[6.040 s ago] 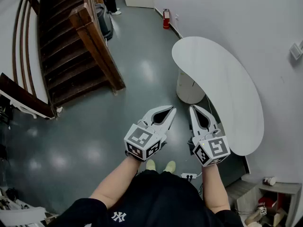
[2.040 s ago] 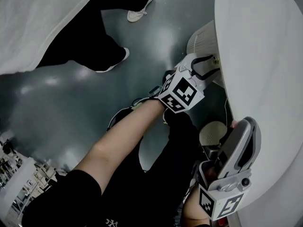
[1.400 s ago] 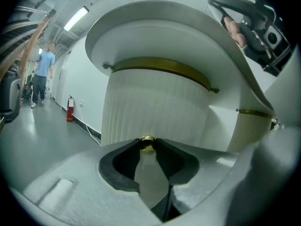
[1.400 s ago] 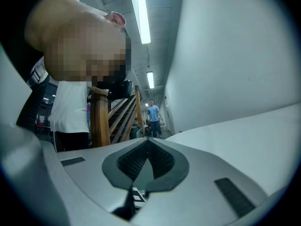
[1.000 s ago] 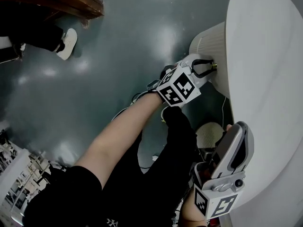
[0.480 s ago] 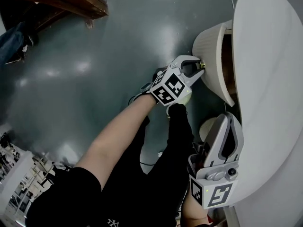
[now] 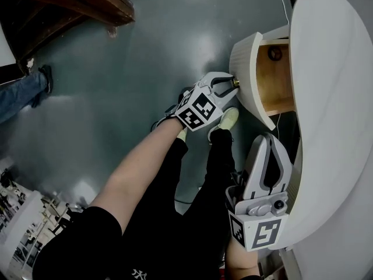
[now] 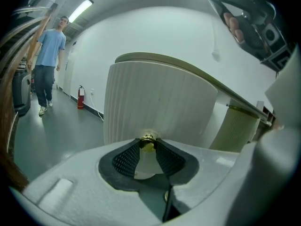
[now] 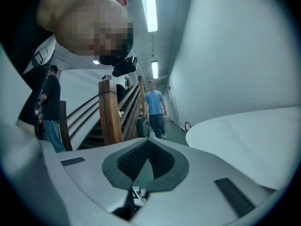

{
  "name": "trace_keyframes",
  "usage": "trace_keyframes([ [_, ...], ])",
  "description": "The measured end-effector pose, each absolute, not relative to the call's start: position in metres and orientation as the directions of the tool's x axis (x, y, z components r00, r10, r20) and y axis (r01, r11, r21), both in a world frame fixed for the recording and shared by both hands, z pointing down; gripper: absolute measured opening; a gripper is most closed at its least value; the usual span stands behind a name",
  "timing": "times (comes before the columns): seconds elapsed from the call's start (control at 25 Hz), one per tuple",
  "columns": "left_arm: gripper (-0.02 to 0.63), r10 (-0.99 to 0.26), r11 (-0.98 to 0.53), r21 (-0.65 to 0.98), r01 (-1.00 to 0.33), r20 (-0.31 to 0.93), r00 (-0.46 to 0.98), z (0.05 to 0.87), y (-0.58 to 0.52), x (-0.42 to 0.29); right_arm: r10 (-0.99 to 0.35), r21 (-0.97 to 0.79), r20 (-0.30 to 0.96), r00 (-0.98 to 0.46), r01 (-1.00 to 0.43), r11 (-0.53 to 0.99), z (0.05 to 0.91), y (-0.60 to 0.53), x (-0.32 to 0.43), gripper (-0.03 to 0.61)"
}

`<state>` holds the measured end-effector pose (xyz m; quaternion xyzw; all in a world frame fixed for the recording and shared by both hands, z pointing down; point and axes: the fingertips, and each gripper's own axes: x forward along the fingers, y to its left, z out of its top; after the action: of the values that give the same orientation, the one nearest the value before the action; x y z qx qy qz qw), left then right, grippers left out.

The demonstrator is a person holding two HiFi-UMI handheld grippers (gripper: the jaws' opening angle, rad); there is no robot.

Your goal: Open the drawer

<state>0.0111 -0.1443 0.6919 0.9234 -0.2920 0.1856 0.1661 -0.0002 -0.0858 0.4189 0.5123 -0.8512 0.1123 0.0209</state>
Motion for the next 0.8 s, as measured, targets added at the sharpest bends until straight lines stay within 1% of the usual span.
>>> trace_keyframes([
  [0.44,0.112,-0.474,-0.756,0.205,-0.622,0.485,0.735,0.696,-0.126,-0.031,-0.853,-0.165,0.165,-0.495,-0.867,0.471,0.408,-0.075,-0.025,0.015],
  [0.8,0.112,-0.471,-0.743,0.221,-0.631,0.498,0.728,0.694,-0.114,-0.050,-0.839,-0.158,0.175,-0.515,-0.856,0.492,0.399,-0.064,-0.042,0.015],
])
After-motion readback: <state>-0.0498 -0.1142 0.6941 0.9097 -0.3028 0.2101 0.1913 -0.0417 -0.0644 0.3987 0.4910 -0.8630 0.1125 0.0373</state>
